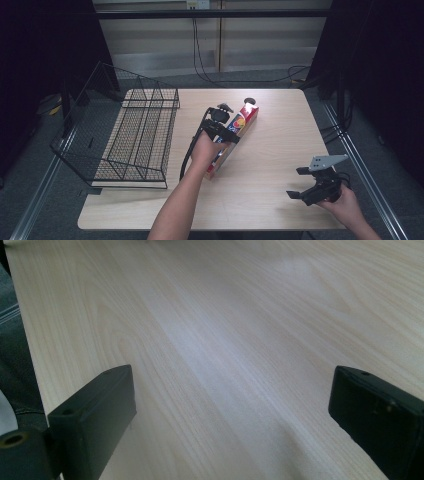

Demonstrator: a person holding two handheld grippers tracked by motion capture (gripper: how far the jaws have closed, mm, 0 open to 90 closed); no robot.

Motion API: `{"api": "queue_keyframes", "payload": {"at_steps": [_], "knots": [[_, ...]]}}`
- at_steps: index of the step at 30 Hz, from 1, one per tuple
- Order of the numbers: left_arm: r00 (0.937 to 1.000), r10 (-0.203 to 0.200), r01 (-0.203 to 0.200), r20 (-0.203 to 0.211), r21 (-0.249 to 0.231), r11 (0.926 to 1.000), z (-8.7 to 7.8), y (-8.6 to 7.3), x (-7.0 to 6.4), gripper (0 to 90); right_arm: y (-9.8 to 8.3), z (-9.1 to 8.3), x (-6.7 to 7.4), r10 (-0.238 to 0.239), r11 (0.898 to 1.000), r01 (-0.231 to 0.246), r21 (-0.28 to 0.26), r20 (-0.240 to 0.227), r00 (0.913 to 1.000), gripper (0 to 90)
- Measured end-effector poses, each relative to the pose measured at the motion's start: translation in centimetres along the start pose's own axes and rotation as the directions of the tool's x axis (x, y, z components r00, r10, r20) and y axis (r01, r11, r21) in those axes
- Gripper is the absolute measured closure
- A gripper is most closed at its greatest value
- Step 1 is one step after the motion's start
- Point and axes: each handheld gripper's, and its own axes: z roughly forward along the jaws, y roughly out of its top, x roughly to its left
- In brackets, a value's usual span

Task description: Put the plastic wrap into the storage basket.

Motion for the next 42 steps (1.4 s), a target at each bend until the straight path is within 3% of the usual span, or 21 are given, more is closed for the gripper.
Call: {"api": "queue_keyframes", "payload": {"at_steps": [9,16,22,24,26,31,34,39,42], "knots": [[0.9995,-0.029,0.029,-0.016,0.017,0.9994,1.5,0.6,0.0,17.2,0.1,-0.2,0.0,0.012,1.000,-0.012,-0.008,-0.011,0.9999,5.1],[0.9991,-0.023,0.024,-0.037,0.032,0.9992,2.2,0.6,0.4,19.2,0.2,-0.1,0.0,-0.001,1.000,0.001,-0.007,-0.019,0.9998,5.2],[0.9988,-0.038,0.039,-0.031,0.048,0.9981,2.9,0.6,0.5,25.3,0.2,-0.3,0.0,0.001,1.000,-0.002,-0.014,-0.022,0.9998,5.2],[0.9991,-0.016,0.018,-0.039,0.067,0.9976,3.1,0.6,0.6,25.8,0.3,-0.3,0.0,0.000,1.000,-0.001,-0.015,-0.023,0.9997,5.2],[0.9989,-0.043,0.044,-0.017,0.065,0.9969,3.3,0.6,0.7,26.2,0.3,-0.3,0.0,-0.004,1.000,0.004,-0.018,-0.024,0.9997,5.2],[0.9984,-0.057,0.057,0.001,0.067,0.9961,3.9,0.5,0.9,27.2,0.3,-0.3,0.0,-0.002,1.000,0.001,-0.021,-0.026,0.9997,5.2],[0.9993,-0.037,0.037,0.003,0.087,0.9955,4.1,0.6,1.1,28.7,0.3,-0.3,0.0,-0.001,1.000,0.001,-0.023,-0.021,0.9998,5.2],[0.9994,-0.032,0.034,-0.016,0.102,0.9943,4.5,0.6,1.0,30.5,0.3,-0.4,0.0,0.004,1.000,-0.005,-0.024,-0.027,0.9996,5.2],[0.9982,-0.055,0.057,-0.022,0.098,0.9936,4.7,0.5,0.8,33.4,0.3,-0.4,0.0,0.003,1.000,-0.003,-0.024,-0.024,0.9997,5.3]]}}
